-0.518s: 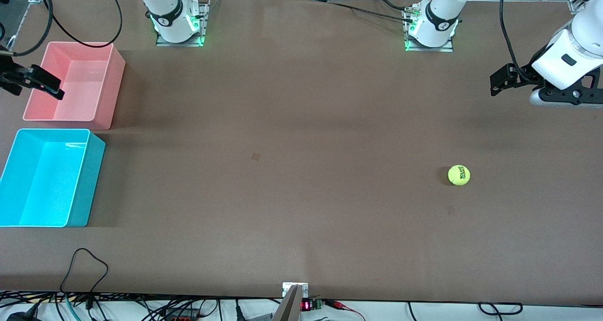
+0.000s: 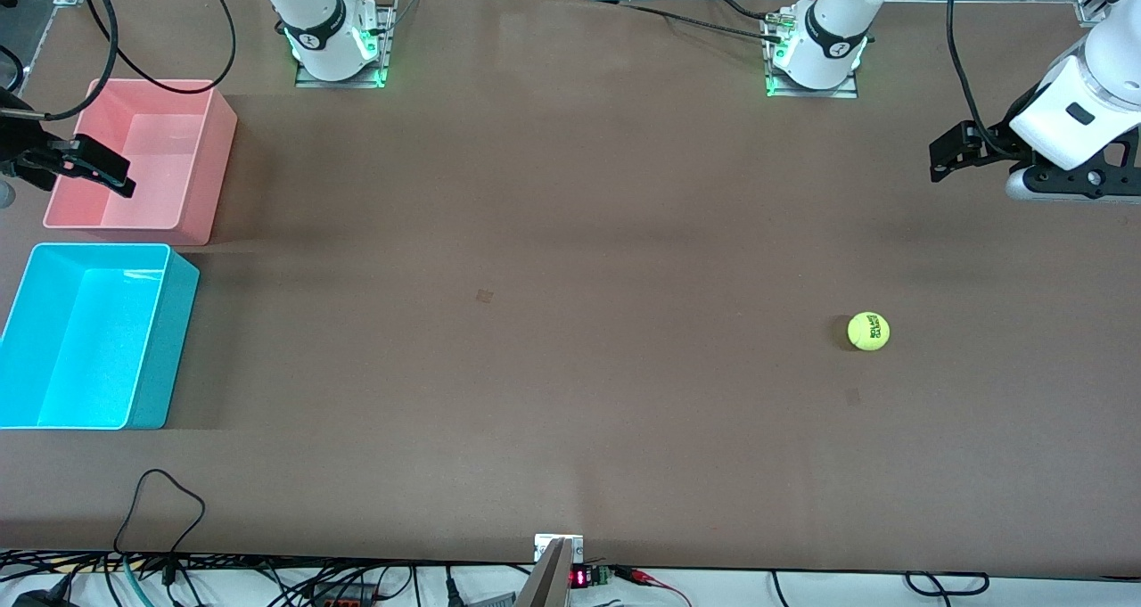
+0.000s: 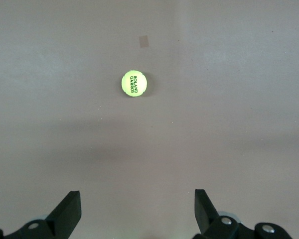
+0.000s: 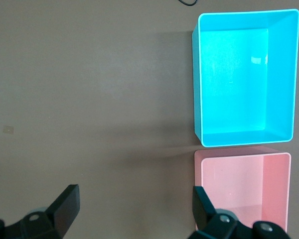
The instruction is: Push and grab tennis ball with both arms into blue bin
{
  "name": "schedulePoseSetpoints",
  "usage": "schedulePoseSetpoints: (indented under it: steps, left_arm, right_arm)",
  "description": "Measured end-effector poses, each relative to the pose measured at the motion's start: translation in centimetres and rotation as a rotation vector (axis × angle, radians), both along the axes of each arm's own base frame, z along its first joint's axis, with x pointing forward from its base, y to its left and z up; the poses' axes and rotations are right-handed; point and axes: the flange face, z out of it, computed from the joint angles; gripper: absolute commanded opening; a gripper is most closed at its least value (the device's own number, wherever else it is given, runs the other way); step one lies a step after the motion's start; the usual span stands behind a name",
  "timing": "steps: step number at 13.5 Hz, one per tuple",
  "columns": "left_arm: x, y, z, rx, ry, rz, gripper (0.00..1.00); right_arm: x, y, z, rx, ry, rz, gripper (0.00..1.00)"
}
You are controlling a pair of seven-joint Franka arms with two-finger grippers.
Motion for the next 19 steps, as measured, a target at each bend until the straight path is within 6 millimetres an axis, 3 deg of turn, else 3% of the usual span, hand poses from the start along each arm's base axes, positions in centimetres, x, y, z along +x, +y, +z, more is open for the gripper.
schedulePoseSetpoints:
  steps: [11, 13, 15, 17, 19]
  left_arm:
    - [1.7, 1.2, -2.5, -0.002, 0.044, 0.025, 1.0]
    - [2.2, 1.4, -3.6, -0.002, 0.066, 0.028, 0.58]
    - [2.3, 1.6, -4.1, -0.002, 0.084, 0.032, 0.23]
    - [2.0, 1.7, -4.2, 0.0, 0.11, 0.035, 0.06]
    - [1.8, 1.8, -4.1, 0.001, 0.123, 0.036, 0.01]
  right_arm:
    - [1.5, 0.7, -3.3, 0.001, 0.058, 0.013, 1.0]
    - [1.5, 0.8, -3.3, 0.001, 0.058, 0.015, 1.0]
    - [1.6, 1.4, -3.5, 0.0, 0.062, 0.024, 1.0]
    - [1.8, 1.8, -4.0, 0.0, 0.072, 0.031, 1.0]
    - [2.1, 1.9, -4.8, 0.0, 0.086, 0.034, 1.0]
